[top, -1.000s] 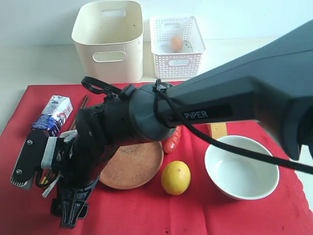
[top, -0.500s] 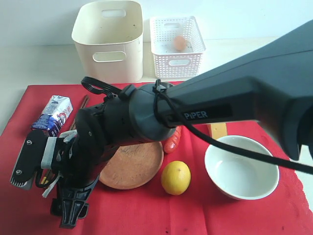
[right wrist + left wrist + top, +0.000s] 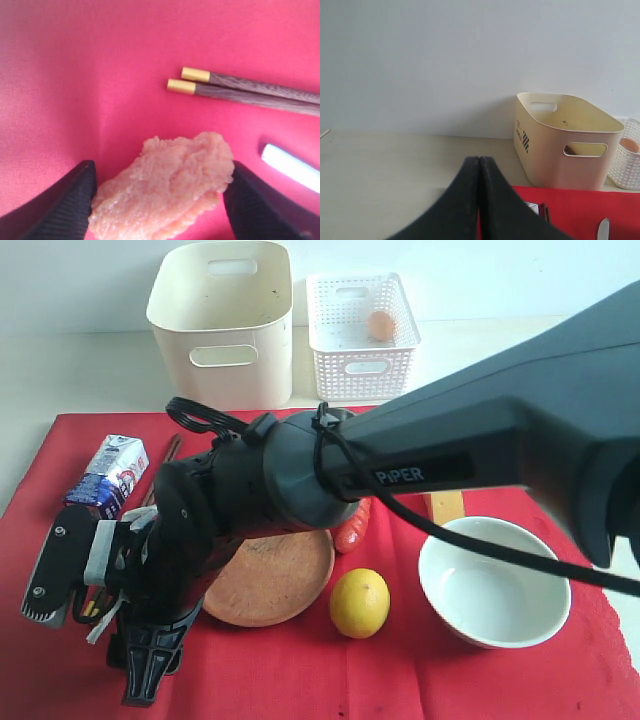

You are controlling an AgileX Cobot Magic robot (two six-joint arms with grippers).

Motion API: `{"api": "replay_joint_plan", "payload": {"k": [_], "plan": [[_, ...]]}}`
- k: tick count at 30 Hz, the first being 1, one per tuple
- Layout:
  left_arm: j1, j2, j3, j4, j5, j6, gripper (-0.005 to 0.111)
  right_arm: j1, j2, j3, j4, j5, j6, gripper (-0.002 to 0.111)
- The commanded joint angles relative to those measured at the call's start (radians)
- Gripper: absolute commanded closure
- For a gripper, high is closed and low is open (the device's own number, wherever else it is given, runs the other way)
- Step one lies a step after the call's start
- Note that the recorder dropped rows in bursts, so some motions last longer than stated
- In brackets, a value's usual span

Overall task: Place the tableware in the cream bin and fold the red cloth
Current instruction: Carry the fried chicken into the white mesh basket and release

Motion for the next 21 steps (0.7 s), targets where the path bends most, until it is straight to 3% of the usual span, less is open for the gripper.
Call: {"api": "replay_joint_plan", "payload": {"k": [1,6,21], "plan": [[0.002,-0.006,-0.002,-0.001,0.001,-0.001,0.106,0.0,0.003,0.002,-0.008,-0.008,0.006,0.09],[0.002,-0.006,-0.002,-0.001,0.001,-0.001,0.106,0.0,-0.012,0.002,-0.008,-0.005,0.046,0.108],[0.002,-0.006,-0.002,-0.001,0.001,-0.001,0.106,0.0,-0.142,0.002,-0.033,0.052,0.078,0.108]]}}
